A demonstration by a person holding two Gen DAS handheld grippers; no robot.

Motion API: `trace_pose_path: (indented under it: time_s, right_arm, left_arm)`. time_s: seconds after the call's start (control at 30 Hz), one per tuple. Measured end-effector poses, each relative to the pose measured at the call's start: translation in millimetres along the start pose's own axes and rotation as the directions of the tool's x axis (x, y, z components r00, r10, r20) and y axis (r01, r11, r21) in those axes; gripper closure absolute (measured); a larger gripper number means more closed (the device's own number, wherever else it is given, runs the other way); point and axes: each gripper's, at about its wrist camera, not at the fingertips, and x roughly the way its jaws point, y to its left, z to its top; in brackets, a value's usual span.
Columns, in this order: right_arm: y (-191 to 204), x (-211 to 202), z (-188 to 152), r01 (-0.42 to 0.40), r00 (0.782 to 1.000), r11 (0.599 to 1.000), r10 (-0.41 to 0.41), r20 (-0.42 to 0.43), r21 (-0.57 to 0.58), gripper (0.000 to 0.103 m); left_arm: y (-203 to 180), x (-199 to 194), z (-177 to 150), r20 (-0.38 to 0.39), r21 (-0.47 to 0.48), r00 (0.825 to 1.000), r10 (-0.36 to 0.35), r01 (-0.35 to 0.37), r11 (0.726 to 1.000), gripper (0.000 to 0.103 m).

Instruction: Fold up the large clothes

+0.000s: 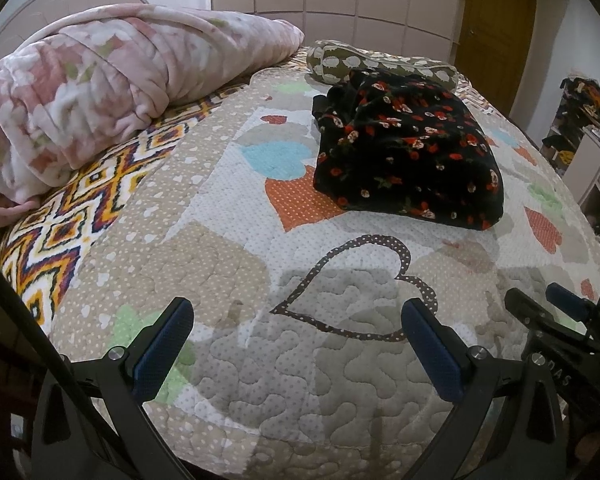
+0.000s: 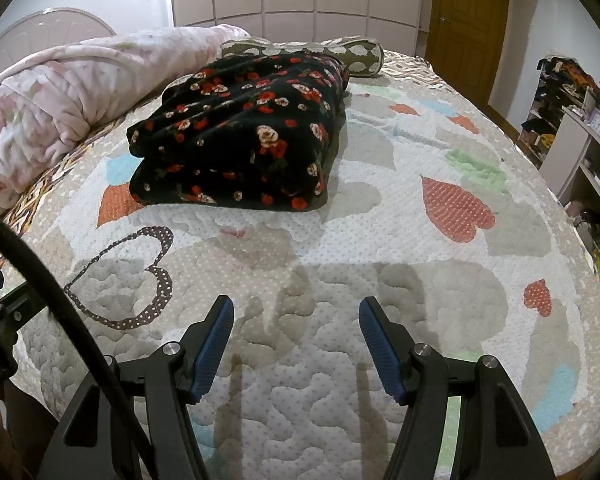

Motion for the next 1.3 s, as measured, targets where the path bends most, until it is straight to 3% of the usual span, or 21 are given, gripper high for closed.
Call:
trace_pose_path:
  time_s: [1.3]
  right_arm:
    - [14,1,4,-0.006,1.0,0.999,0.006,0.007,-0.045,0.031]
  left_arm:
    - [-6,-5,-1,0.02,0.012,1.0,0.008,-0.009,1.0,0.0]
